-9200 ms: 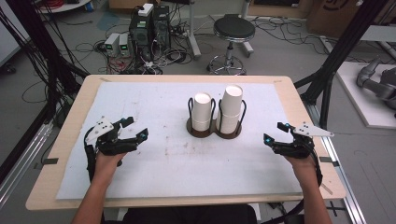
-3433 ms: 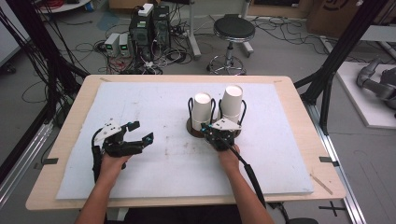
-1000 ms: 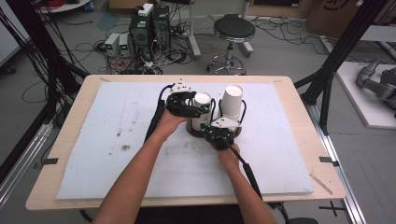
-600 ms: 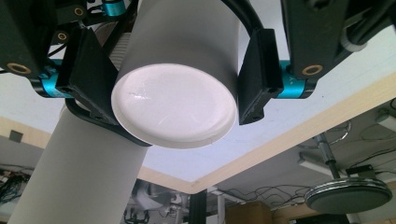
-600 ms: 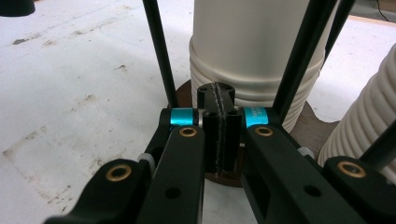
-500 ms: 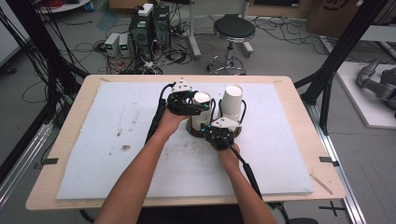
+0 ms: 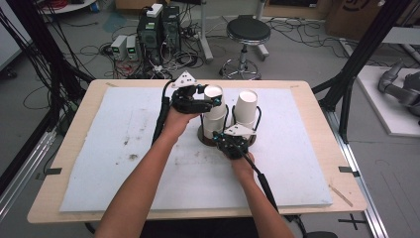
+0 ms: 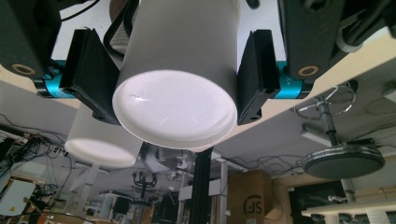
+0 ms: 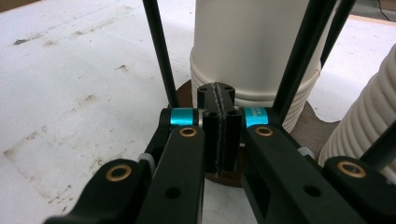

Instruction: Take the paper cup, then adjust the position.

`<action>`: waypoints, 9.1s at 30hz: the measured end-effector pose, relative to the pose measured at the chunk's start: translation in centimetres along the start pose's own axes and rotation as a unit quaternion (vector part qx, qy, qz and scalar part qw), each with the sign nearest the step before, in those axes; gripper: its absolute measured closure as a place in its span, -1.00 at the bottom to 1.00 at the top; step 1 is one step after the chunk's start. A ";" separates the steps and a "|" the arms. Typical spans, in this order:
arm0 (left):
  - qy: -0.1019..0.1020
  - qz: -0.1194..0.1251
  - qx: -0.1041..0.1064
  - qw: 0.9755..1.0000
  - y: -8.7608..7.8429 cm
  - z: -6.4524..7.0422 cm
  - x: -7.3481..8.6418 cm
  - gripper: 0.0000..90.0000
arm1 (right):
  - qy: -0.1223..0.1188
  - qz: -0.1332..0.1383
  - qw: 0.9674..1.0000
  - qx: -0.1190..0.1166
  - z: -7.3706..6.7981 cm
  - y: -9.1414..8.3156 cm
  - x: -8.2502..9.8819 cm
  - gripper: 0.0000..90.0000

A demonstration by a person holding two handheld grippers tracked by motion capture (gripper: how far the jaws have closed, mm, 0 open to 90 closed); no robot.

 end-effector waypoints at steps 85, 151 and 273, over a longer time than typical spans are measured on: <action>0.019 0.024 0.129 0.991 -9.0 8.4 6.4 -0.23 | -0.106 0.059 0.950 -0.287 -0.9 -10.0 -1.0 -0.55; 0.025 0.011 0.221 0.975 -7.3 10.2 6.1 -0.24 | -0.133 0.041 0.932 -0.334 -2.0 -9.9 -0.8 -0.55; -0.011 0.038 0.266 0.963 -8.9 9.3 8.1 -0.21 | -0.130 0.051 0.919 -0.369 -1.5 -10.9 -1.3 -0.41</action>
Point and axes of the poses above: each handheld gripper's, and its own axes: y roughly forward along the jaws, x roughly out of its underside, z roughly to its right, the point moved 4 cm from there along y, roughly forward along the jaws, and after that the axes turned 5 degrees about y, right-handed, at the moved point
